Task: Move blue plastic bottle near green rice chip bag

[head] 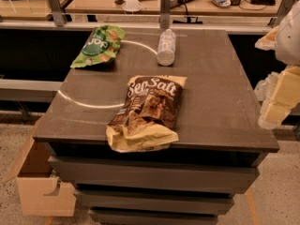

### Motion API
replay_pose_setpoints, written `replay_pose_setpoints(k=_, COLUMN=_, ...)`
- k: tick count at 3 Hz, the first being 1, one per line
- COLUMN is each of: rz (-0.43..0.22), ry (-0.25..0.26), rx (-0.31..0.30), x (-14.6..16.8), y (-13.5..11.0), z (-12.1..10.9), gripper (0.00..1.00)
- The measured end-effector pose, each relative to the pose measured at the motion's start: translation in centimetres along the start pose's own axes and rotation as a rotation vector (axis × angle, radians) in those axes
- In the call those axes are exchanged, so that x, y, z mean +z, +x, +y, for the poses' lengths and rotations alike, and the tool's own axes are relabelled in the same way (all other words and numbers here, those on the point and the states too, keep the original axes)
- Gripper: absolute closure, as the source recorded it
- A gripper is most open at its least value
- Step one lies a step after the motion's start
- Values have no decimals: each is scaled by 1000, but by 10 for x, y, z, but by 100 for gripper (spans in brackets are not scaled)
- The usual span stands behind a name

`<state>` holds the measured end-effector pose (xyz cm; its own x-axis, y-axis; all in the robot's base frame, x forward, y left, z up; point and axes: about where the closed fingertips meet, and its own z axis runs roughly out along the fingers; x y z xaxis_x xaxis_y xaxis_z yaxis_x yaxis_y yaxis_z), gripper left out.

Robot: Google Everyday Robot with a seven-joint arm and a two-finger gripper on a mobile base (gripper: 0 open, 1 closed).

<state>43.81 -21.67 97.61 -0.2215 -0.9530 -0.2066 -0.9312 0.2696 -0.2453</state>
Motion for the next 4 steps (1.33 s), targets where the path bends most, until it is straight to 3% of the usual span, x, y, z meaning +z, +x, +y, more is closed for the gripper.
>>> replay_pose_setpoints(k=1, rz=0, ry=0, rx=0, x=0, y=0, z=0, gripper=0)
replay_pose_setpoints(k=2, rz=-48, ry=16, rx=50, x=0, y=-6, z=-14, gripper=0)
replay_pose_setpoints(k=3, rz=-171, ry=34, rx=245, x=3, y=-27, z=-64, gripper=0)
replay_pose_setpoints(k=4, rz=-248, ry=37, rx=435, x=3, y=-39, z=-98, gripper=0)
